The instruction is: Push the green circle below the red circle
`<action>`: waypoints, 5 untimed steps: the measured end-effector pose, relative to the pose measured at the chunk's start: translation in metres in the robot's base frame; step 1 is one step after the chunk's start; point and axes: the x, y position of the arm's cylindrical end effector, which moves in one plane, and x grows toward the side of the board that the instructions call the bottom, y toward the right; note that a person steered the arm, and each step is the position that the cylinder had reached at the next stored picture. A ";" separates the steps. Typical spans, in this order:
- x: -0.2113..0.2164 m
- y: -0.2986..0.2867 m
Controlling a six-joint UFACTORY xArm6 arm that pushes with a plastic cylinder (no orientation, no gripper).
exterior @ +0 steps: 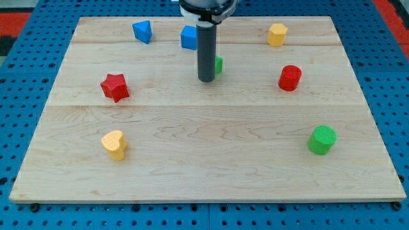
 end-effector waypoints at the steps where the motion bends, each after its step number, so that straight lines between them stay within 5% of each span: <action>1: -0.025 0.002; 4: -0.069 0.038; 5: -0.019 0.062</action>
